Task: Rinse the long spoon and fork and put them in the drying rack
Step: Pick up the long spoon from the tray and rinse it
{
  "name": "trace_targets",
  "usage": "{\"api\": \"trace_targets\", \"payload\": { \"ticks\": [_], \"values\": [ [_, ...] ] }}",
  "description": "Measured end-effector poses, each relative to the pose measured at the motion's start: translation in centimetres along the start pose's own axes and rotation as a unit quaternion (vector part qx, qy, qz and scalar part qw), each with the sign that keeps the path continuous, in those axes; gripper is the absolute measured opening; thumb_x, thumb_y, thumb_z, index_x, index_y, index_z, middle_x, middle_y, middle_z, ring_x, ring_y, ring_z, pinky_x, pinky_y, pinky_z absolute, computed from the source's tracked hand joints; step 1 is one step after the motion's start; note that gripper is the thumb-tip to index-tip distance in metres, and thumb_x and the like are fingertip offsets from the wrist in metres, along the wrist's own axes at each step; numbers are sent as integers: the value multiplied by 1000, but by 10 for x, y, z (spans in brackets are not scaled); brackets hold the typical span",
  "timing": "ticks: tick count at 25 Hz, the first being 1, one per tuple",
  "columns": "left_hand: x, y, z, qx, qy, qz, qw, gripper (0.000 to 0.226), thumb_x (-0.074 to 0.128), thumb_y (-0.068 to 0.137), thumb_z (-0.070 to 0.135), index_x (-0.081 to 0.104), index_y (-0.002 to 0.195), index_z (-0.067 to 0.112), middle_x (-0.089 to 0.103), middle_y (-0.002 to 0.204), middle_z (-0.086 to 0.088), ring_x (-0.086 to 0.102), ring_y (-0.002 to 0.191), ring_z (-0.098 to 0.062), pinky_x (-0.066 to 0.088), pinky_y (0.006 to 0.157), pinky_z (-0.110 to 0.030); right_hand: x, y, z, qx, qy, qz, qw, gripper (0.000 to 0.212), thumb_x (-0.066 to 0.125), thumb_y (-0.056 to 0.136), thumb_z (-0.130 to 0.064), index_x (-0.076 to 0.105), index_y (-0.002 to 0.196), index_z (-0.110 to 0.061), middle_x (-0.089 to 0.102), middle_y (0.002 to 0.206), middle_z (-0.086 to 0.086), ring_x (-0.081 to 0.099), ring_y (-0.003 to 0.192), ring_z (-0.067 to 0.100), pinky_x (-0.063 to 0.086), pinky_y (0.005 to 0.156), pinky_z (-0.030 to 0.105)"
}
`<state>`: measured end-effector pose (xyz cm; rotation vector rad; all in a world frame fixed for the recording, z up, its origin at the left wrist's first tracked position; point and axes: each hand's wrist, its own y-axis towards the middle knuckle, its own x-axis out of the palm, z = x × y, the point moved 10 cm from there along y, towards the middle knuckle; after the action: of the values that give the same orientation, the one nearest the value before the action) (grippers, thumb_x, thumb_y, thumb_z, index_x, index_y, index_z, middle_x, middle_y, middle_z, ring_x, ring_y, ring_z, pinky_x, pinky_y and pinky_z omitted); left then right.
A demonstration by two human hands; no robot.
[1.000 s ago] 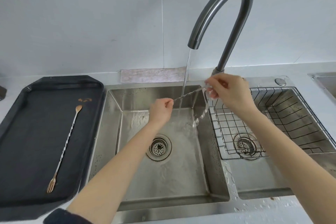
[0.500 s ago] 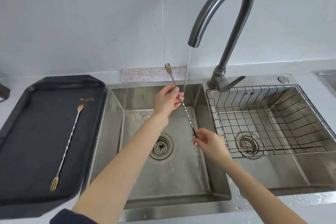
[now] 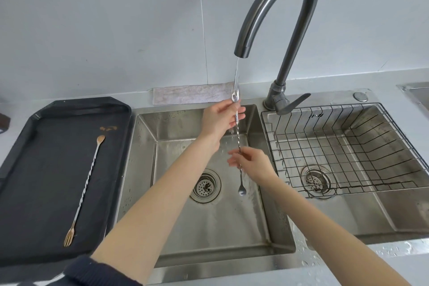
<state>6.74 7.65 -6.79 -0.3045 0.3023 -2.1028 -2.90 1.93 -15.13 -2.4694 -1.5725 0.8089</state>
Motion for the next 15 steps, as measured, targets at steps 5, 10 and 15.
{"api": "trace_targets", "payload": {
  "ticks": [5, 10, 15],
  "values": [
    [-5, 3, 22, 59, 39, 27, 997, 14, 59, 87, 23, 63, 74, 19, 67, 71, 5, 62, 53, 3, 48, 58, -13, 2, 5, -12, -5, 2, 4, 1000, 24, 47, 94, -15, 66, 104, -6, 73, 96, 11, 63, 70, 6, 45, 69, 10],
    [-3, 0, 31, 109, 89, 16, 990, 14, 55, 89, 24, 66, 82, 17, 70, 75, 2, 64, 52, 6, 48, 59, -5, 1, 3, -12, 9, 3, 13, 1000, 23, 53, 91, -16, 68, 105, -7, 74, 95, 11, 65, 76, 11, 48, 75, 14],
    [6, -4, 43, 144, 134, 5, 980, 9, 54, 90, 18, 61, 89, 13, 71, 92, -7, 62, 48, 9, 43, 53, -2, -8, 4, -7, 21, 2, 62, 998, 17, 64, 84, -20, 73, 94, -9, 72, 75, 2, 63, 73, 9, 56, 84, 30]
  ]
}}
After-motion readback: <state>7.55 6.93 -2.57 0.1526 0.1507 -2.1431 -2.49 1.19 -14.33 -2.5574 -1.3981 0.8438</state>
